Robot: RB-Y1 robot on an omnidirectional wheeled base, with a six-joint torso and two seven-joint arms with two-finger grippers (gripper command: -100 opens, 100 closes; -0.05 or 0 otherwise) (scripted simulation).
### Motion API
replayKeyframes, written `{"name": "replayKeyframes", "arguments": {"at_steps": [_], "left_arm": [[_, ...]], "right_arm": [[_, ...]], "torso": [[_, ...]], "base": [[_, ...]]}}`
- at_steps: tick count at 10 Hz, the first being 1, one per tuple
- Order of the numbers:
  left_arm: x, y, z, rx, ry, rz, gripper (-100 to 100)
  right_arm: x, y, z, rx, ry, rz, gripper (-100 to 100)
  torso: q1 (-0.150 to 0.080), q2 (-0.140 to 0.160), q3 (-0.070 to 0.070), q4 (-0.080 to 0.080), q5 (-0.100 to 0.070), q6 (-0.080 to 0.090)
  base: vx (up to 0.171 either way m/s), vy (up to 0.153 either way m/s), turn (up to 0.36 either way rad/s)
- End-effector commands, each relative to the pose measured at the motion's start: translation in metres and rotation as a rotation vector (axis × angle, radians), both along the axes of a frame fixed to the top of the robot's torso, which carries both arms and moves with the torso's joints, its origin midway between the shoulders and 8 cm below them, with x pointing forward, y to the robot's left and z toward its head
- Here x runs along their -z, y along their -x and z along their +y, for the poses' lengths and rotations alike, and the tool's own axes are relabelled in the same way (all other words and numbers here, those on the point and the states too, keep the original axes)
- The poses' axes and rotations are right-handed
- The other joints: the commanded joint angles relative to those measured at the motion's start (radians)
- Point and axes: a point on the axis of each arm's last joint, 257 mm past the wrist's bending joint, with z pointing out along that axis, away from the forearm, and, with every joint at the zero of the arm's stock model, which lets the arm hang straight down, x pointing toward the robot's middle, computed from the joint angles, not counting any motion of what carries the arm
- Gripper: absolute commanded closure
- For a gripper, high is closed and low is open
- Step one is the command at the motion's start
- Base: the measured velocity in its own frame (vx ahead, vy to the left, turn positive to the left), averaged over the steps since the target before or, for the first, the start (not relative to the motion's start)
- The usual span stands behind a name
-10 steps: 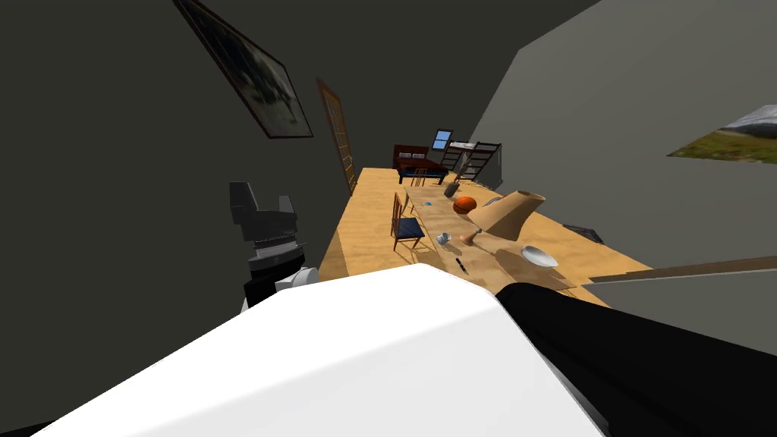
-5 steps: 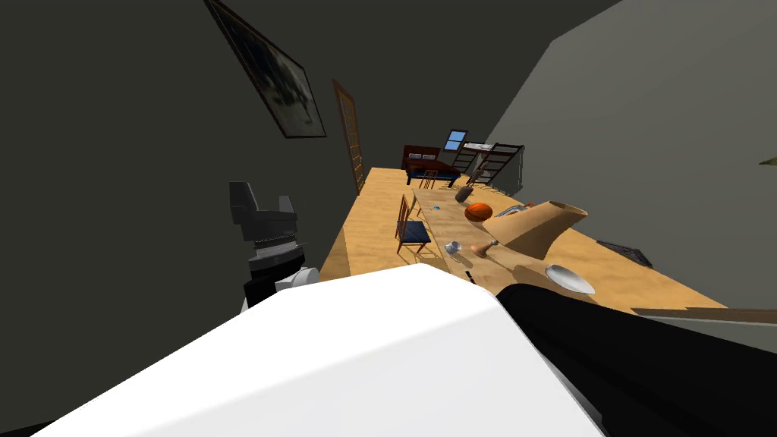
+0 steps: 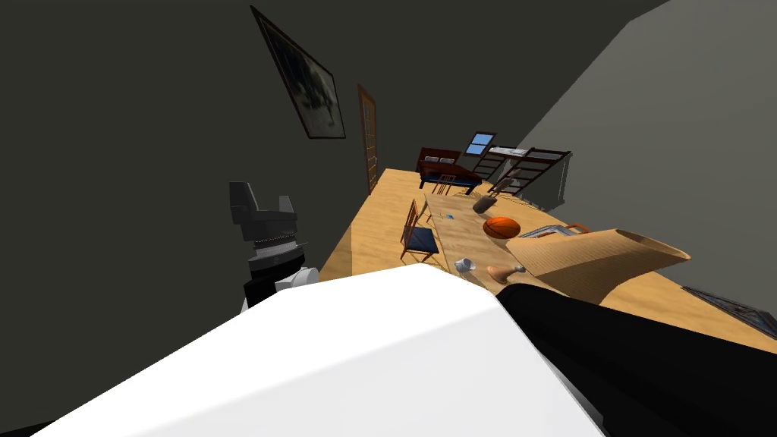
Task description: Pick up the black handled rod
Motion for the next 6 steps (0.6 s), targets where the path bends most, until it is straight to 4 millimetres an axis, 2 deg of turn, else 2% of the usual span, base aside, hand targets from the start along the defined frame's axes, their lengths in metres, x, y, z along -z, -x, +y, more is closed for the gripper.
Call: {"name": "replayKeyframes", "arguments": {"at_steps": [1, 3, 4, 6], "left_arm": [[0.0, 0.0, 0.0, 0.0, 0.0, 0.0, 0], [0.0, 0.0, 0.0, 0.0, 0.0, 0.0, 0], [0.0, 0.0, 0.0, 0.0, 0.0, 0.0, 0], [0.0, 0.0, 0.0, 0.0, 0.0, 0.0, 0]], "right_arm": [[-0.005, 0.023, -0.022, -0.023, 0.035, 0.068, -100], [-0.005, 0.023, -0.022, -0.023, 0.035, 0.068, -100], [-0.005, 0.031, -0.036, -0.037, 0.057, 0.099, -100], [-0.004, 0.037, -0.062, -0.06, 0.096, 0.143, -100]], "torso": [[0.0, 0.0, 0.0, 0.0, 0.0, 0.0], [0.004, 0.0, 0.0, 0.0, 0.0, 0.001], [0.008, 0.002, 0.001, 0.001, 0.001, 0.002], [0.005, 0.002, 0.001, 0.001, 0.001, 0.0]], "base": [[0.052, -0.126, 0.308], [0.023, -0.064, 0.041], [0.003, -0.041, 0.157], [0.01, -0.106, 0.276]]}}
